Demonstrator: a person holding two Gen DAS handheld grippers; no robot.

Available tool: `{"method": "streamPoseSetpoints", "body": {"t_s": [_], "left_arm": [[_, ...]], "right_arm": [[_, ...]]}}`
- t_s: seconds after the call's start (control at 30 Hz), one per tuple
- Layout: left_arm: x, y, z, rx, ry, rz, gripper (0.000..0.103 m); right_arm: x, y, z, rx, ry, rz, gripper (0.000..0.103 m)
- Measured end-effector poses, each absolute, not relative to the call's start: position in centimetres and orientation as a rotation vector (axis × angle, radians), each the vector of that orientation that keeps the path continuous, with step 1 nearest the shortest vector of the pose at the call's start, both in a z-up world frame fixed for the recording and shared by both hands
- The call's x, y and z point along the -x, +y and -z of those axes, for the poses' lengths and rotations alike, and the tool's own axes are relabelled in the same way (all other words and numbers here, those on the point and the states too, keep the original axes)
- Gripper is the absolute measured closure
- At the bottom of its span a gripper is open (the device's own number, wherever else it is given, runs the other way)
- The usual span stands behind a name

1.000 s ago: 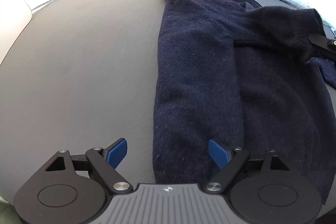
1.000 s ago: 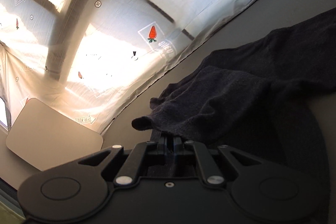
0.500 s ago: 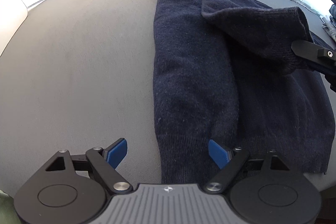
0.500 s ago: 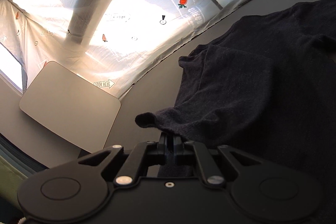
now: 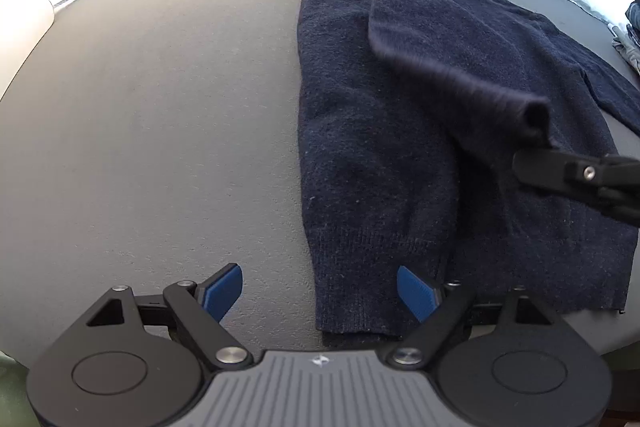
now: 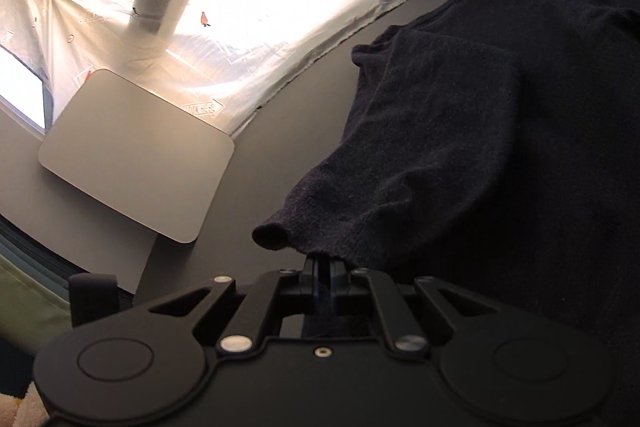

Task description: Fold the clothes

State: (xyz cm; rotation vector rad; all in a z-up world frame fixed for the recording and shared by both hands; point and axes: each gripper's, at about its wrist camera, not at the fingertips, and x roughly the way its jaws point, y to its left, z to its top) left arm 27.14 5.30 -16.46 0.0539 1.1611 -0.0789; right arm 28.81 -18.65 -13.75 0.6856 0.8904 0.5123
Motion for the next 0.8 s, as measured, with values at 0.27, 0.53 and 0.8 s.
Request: {"method": "streamPoseSetpoints", "body": {"t_s": [0.27, 0.53, 0.8], "left_arm": [[-27.2, 5.3, 16.9, -0.059, 1.178, 0.077, 0.018], [-27.0, 5.5, 17.0, -0.073, 1.183, 0.072, 0.018], [-27.0, 6.2, 17.0, -0.063, 1.182, 0.041, 0.018]], "right_arm": [[-28.6, -18.9, 14.4, -0.755, 0.911, -0.527, 0.069], [-29.0, -20.2, 14.9, -0.973, 0.823, -0.591, 0.068], [-30.1, -19.7, 16.8, -0.995, 0.923, -0.523, 0.068]]}}
